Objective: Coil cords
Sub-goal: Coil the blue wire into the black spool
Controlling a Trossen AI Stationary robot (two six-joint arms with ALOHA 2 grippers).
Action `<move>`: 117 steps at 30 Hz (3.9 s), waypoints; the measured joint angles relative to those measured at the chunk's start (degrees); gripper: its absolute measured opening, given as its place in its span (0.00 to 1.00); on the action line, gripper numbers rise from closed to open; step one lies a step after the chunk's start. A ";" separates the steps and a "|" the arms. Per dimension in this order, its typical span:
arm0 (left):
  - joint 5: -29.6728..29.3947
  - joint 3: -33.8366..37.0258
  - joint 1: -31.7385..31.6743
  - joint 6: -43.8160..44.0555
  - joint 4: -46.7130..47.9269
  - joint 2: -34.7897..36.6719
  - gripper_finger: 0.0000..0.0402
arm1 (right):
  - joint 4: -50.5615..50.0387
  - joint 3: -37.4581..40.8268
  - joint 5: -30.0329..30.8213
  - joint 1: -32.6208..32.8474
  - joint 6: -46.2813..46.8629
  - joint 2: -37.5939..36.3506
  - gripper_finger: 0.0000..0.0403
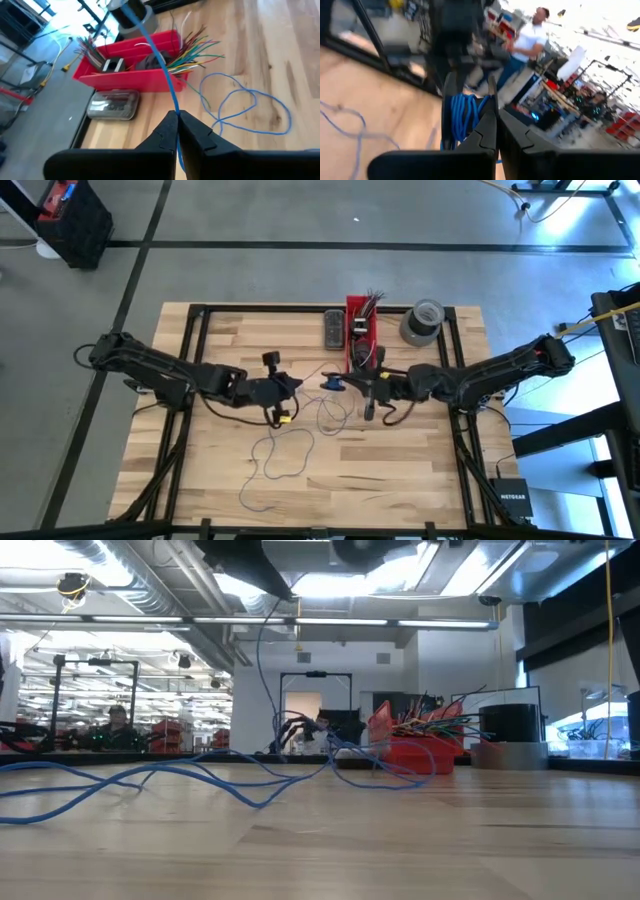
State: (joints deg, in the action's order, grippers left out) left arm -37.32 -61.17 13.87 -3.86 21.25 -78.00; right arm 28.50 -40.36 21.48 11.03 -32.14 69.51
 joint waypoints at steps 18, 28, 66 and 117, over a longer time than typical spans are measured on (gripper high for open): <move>5.87 0.04 0.23 -2.71 -13.83 -2.43 0.01 | -1.34 -1.81 4.50 -7.07 -1.27 11.87 0.02; 7.04 0.04 -3.15 -2.67 -20.08 -7.46 0.01 | -1.28 -7.04 4.47 -7.05 6.82 15.61 0.02; 9.31 0.15 -8.33 -4.12 -19.39 -12.00 0.01 | -6.44 -11.65 -2.79 -4.60 13.56 -11.61 0.02; -9.90 2.80 -4.36 16.18 14.24 5.86 0.01 | -18.88 -11.52 4.43 -4.62 14.72 1.16 0.02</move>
State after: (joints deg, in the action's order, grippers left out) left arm -47.22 -58.37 9.51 12.32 35.49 -72.14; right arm 9.62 -51.88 25.91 6.42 -17.42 70.67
